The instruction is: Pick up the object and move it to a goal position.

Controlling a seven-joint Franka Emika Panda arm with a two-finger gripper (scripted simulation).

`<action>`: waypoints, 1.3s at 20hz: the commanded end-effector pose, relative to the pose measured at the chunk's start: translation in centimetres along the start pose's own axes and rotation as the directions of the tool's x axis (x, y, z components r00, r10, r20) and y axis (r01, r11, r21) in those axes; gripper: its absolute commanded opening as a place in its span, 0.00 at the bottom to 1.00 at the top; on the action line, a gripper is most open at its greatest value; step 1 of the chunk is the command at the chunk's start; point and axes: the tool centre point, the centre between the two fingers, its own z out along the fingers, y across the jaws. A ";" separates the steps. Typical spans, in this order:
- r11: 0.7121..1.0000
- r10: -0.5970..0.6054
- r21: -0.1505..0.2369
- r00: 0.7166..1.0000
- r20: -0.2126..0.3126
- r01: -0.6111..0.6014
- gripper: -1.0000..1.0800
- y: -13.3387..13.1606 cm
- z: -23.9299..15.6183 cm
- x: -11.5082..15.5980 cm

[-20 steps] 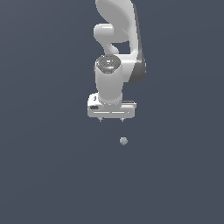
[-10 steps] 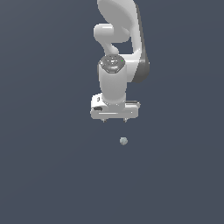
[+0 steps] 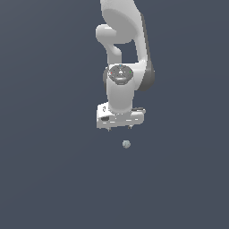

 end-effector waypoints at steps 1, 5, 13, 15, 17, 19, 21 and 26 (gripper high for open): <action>0.998 -0.056 -0.006 0.998 0.000 0.056 0.96 -0.6 1.2 0.6; 0.986 -0.167 -0.017 0.986 0.000 0.167 0.96 -1.7 3.6 1.9; 0.954 -0.299 -0.027 0.954 0.000 0.299 0.96 -3.2 6.7 3.1; 0.950 -0.311 -0.028 0.950 0.000 0.311 0.96 -3.4 7.0 3.2; 0.949 -0.315 -0.028 0.949 0.000 0.315 0.96 -3.4 7.1 3.3; 0.951 -0.309 -0.027 0.951 0.001 0.309 0.96 -3.4 7.0 3.2; 0.951 -0.309 -0.027 0.951 0.001 0.309 0.96 -3.3 7.3 3.2; 0.950 -0.312 -0.027 0.950 0.000 0.312 0.96 -3.3 9.2 3.2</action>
